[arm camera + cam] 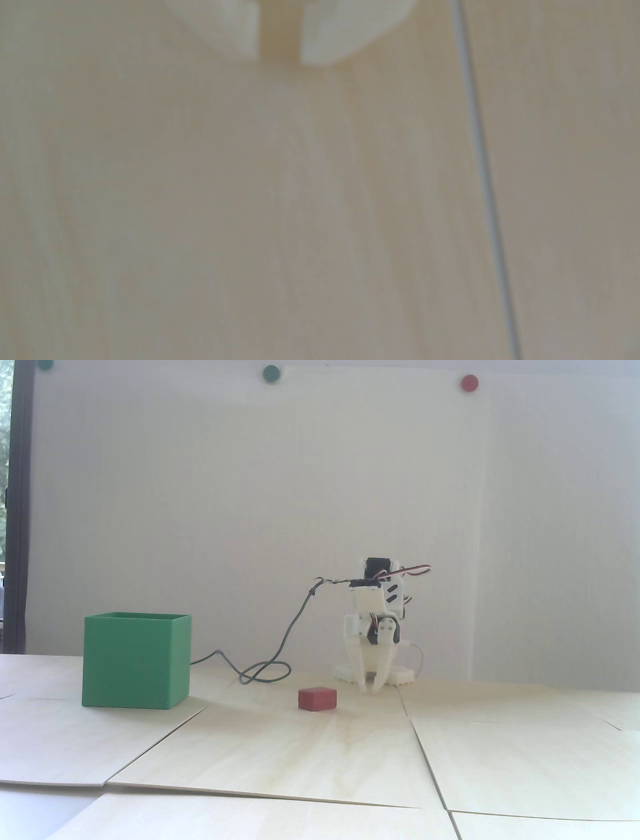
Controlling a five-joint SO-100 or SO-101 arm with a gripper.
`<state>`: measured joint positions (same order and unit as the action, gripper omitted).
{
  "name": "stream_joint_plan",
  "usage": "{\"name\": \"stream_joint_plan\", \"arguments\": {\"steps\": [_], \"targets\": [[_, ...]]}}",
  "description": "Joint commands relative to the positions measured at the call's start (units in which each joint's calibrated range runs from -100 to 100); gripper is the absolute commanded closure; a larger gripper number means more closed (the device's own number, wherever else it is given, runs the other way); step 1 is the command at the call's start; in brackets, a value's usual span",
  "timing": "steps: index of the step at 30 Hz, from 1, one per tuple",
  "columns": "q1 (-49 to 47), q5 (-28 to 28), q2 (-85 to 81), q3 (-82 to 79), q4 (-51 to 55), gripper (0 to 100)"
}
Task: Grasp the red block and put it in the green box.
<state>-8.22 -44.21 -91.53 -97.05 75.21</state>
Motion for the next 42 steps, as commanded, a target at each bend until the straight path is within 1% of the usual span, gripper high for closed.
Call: {"name": "stream_joint_plan", "arguments": {"steps": [1, 25, 30, 32, 37, 40, 42], "targets": [[-0.19, 0.06, -0.18, -0.47, 1.01, 97], [0.13, 0.06, 0.77, -0.47, 0.76, 98], [0.13, -0.04, 6.06, -0.29, -2.78, 97], [-0.59, -0.14, 11.35, 4.50, -6.57, 97], [-0.35, 0.27, 29.19, 23.49, -18.38, 97], [0.54, 0.32, 41.12, 34.67, -21.50, 97], [1.82, 0.32, 48.78, 42.48, -21.75, 97]]}}
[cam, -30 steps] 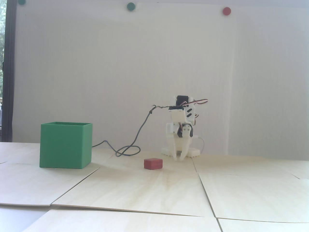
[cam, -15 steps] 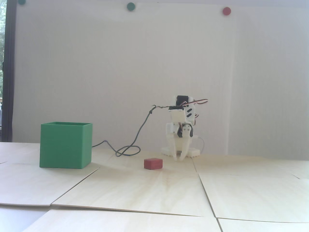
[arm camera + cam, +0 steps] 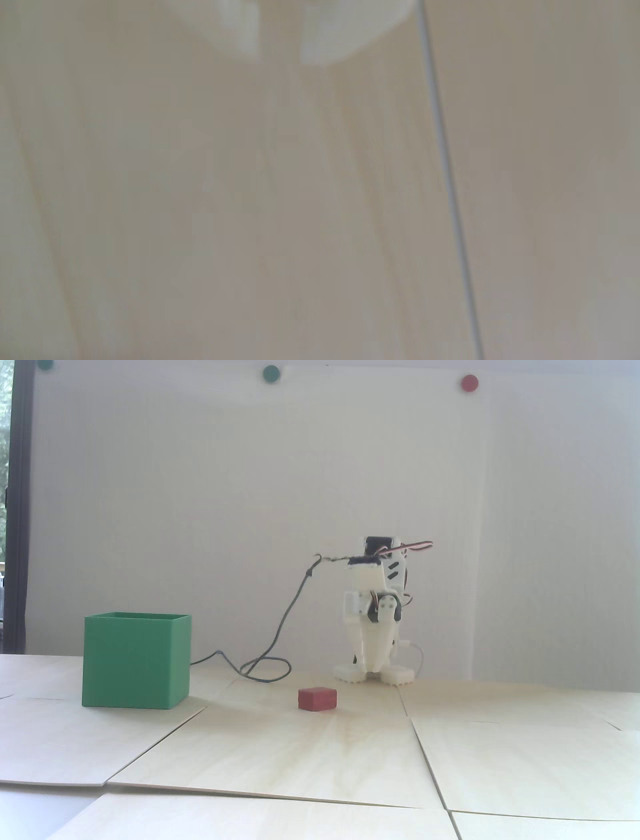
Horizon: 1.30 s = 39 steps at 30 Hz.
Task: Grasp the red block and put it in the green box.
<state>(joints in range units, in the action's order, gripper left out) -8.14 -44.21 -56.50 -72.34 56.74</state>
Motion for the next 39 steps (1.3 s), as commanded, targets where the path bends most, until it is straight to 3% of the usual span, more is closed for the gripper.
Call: {"name": "stream_joint_plan", "arguments": {"steps": [1, 5, 8, 13, 25, 39], "targets": [[2.47, 0.32, 17.37, 21.76, -3.20, 97], [5.93, 0.43, 31.90, 39.42, -3.11, 97], [9.31, 2.77, 40.74, 49.44, -3.03, 90], [13.97, 4.59, 50.22, 58.85, -2.35, 85], [19.20, 4.33, 61.83, 60.80, -3.11, 85], [15.66, 4.28, 61.98, 60.80, -3.11, 85]]}}
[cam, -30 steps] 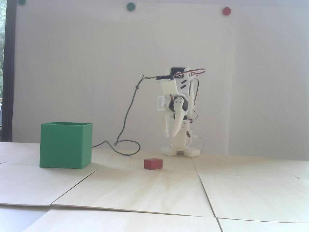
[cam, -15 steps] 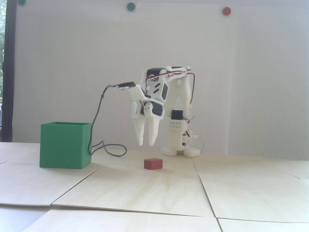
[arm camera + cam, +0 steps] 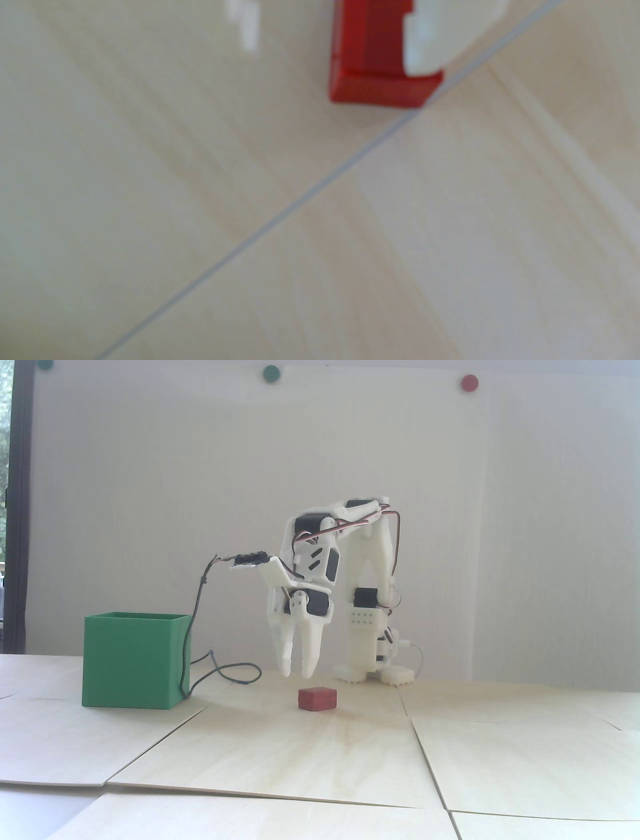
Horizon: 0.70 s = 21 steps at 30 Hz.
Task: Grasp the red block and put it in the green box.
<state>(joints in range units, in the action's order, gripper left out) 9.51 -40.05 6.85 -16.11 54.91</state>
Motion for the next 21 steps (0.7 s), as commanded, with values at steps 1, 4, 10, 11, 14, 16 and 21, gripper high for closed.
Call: {"name": "stream_joint_plan", "arguments": {"steps": [1, 4, 10, 11, 14, 16, 21], "targets": [[-2.48, 0.12, -1.36, 4.58, -1.28, 85], [-4.09, 0.12, -1.36, 4.58, -0.95, 85], [-4.65, 0.12, -1.36, 4.58, -0.86, 85], [-4.49, 0.12, -1.36, 4.58, -1.03, 85], [-4.17, 0.12, -1.28, 4.49, -1.20, 85], [-4.09, 0.12, -1.20, 4.49, -1.20, 85], [-3.36, 0.22, -0.41, 4.31, -1.20, 85]]}}
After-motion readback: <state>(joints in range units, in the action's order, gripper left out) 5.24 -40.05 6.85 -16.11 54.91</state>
